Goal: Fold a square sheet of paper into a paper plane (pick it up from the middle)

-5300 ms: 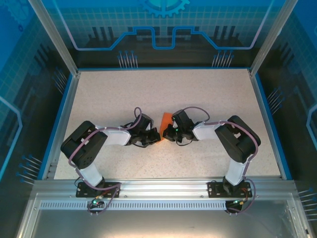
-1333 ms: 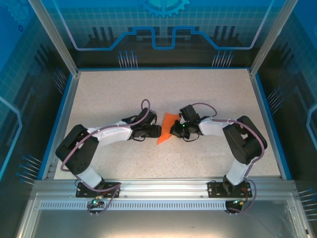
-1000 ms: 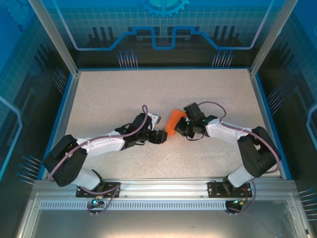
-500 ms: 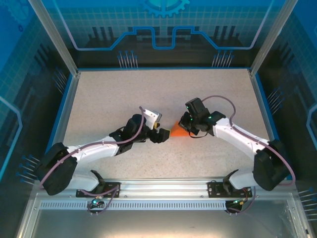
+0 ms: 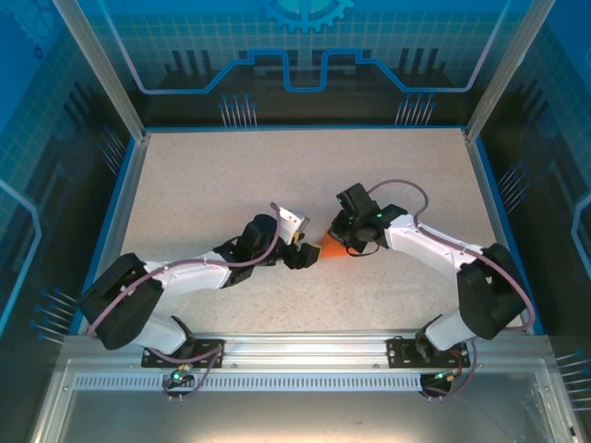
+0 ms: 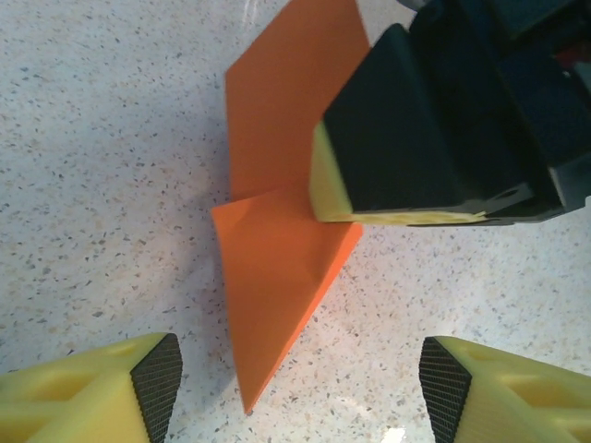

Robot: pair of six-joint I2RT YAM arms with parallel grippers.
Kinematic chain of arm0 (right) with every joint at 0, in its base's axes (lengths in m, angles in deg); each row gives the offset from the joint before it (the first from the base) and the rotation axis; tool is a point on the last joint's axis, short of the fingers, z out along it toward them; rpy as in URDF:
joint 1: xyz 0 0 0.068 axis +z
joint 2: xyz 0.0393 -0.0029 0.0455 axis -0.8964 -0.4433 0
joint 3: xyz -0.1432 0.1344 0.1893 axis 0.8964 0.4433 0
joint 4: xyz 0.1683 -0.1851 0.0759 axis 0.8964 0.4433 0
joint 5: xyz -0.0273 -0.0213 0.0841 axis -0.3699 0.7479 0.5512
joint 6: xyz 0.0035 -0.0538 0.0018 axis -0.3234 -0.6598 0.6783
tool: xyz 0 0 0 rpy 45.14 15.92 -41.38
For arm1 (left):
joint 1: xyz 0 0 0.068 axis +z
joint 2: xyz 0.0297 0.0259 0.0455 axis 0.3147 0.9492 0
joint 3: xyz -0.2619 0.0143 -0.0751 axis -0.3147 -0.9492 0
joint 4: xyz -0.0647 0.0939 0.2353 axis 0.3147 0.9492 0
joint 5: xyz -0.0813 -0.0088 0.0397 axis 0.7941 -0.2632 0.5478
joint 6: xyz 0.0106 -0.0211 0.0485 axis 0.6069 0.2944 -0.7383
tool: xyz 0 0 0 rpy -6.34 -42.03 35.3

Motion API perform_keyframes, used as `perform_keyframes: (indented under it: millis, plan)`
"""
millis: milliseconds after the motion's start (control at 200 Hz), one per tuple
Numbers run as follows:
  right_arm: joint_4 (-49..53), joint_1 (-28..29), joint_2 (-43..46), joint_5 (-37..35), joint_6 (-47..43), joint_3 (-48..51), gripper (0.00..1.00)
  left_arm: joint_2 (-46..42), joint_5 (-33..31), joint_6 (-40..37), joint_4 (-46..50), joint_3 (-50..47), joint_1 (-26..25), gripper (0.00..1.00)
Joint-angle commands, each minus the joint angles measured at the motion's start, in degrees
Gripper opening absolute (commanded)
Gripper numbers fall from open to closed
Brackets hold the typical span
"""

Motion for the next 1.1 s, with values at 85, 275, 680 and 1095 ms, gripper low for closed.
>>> perform_keyframes:
  millis: [85,275,680,1095]
  plan:
    - [-6.4,-0.6,-3.5,5.9,3.9,1.0,0.1,5.5,2.3,-6.0,-10.4,-2.2,-0.5,0.68]
    - [-8.3,-1.6,-3.4,7.3,5.5,2.6,0.1,10.7,2.7,-11.8,-15.9,-2.8,-1.2,0.6]
    - [-9.0,-2.8,-3.2,9.4,6.2,4.5,0.1,16.7,0.0,-19.5,-24.9,-3.5,-1.8,0.4]
    - [-12.2,-3.7,-3.2,11.9,7.3,5.7,0.11,19.4,0.9,-19.5,-23.4,-2.3,-2.4,0.28]
